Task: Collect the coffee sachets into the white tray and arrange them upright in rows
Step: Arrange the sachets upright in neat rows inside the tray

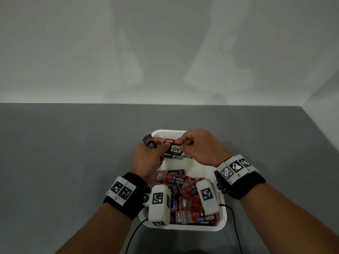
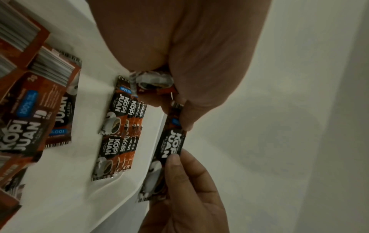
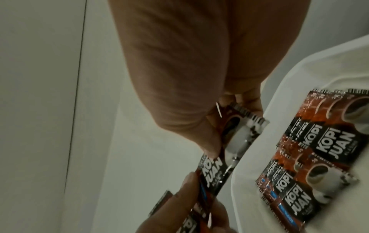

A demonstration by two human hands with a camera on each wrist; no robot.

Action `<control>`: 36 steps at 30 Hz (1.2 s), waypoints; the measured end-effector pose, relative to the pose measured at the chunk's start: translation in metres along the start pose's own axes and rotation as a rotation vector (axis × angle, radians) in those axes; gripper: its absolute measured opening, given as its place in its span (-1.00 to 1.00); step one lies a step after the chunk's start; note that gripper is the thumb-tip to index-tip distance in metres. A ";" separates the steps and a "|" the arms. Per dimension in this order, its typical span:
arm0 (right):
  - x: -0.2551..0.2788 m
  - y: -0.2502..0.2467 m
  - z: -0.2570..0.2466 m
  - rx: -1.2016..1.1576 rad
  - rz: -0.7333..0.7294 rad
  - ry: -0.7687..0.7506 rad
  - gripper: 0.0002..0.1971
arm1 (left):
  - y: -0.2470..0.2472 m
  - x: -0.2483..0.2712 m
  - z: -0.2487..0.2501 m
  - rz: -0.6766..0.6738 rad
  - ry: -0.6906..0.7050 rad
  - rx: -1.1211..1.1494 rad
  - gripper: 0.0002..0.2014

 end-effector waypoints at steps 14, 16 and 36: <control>-0.032 0.023 0.057 0.725 -0.102 0.108 -0.82 | -0.017 0.003 -0.003 0.082 -0.142 -0.020 -0.79; -0.034 0.023 0.058 0.788 -0.078 0.096 -0.80 | -0.017 0.003 -0.004 0.076 -0.145 -0.022 -0.81; 0.015 0.041 0.071 0.749 -0.317 0.120 -0.47 | -0.006 0.008 -0.001 -0.021 -0.161 -0.013 -0.77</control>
Point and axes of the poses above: each hand's wrist, its own x-axis away from the middle knuckle, its own y-axis out of the palm, z = x × y, the point moved 3 cm from there along -x, towards the middle knuckle, and after that the axes turned 13 degrees about -x, right-handed, at the moved point
